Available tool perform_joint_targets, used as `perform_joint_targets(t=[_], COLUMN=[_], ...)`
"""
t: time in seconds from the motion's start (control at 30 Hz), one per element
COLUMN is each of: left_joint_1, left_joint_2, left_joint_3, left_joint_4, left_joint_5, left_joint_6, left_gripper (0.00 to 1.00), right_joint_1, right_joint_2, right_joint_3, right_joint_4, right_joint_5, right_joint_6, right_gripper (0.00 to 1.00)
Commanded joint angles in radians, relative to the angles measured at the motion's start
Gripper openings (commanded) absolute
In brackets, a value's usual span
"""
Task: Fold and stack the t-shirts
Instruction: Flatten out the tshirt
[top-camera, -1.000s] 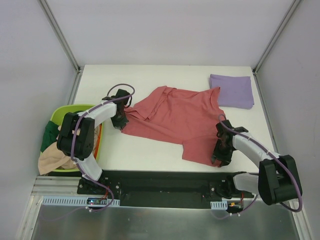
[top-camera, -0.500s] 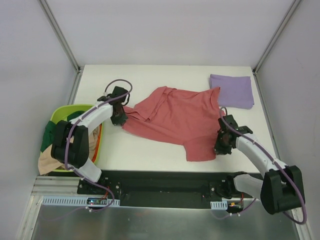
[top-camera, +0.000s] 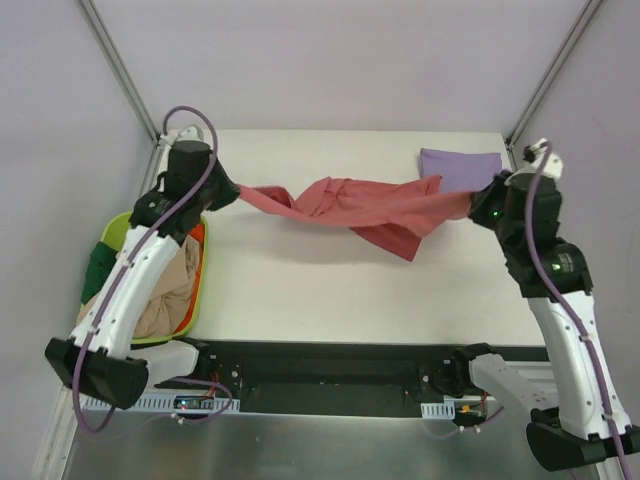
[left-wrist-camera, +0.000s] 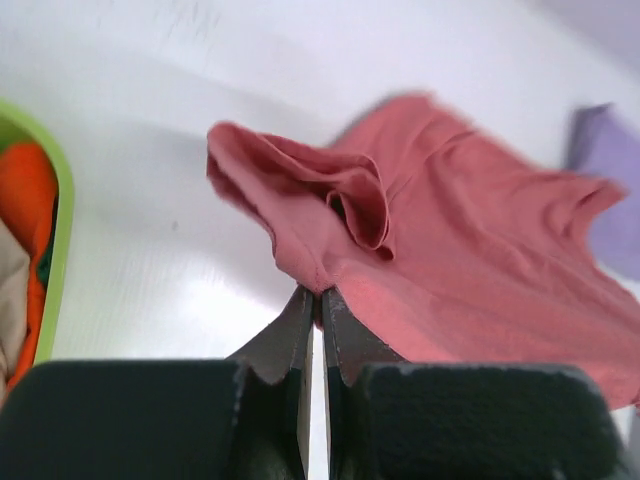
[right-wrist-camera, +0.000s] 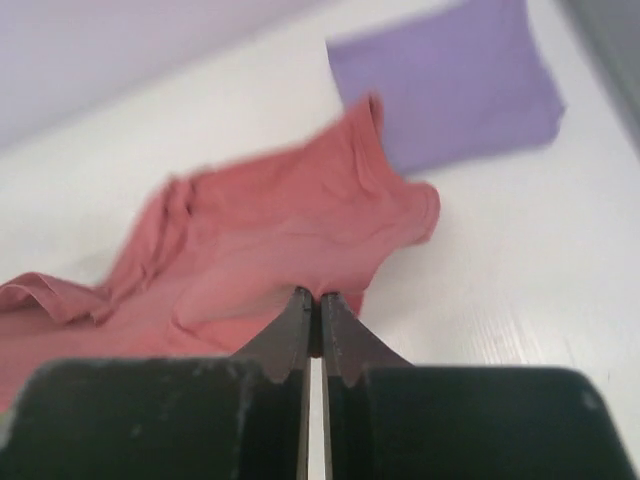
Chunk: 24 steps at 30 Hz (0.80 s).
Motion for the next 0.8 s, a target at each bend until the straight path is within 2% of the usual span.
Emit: perform_joint_targets(t=[0.0,0.13,0.27,0.47,0.63,0.77], left_joint_1=[-0.003,-0.003,-0.003,-0.003,-0.003,-0.003], left_joint_2=[-0.137,-0.201,-0.249,-0.310,-0.326,-0.303], left_joint_3=[0.163,0.310,0.439,0.560,0.652,0.671], left_joint_4=[0.007,0.004,0.007,0.006,0.007,0.006], left_joint_5=[-0.002,-0.006,0.056,0.131,0.249,0.260], left_joint_6=[0.061,0.092,0.127,0.145,0.154,0.156], left_gripper=[0.00,0.00,0.00,0.00,0.00,0.00], right_joint_1=[-0.011,-0.013,-0.013,-0.013,-0.011,-0.013], right_joint_2=[-0.030,0.009,0.056,0.079,0.094,0.135], right_joint_3=[0.245,0.490,0.722,0.984,1.104,1.143], right_joint_4=[0.041,0.038,0.018,0.043,0.063,0.087], right_joint_5=[0.159,0.163,0.117,0.066,-0.018,-0.008], right_joint_6=[-0.110,-0.228,-0.305,-0.392,-0.414,-0.429], right_gripper=[0.01,0.01,0.01,0.01,0.01,0.01])
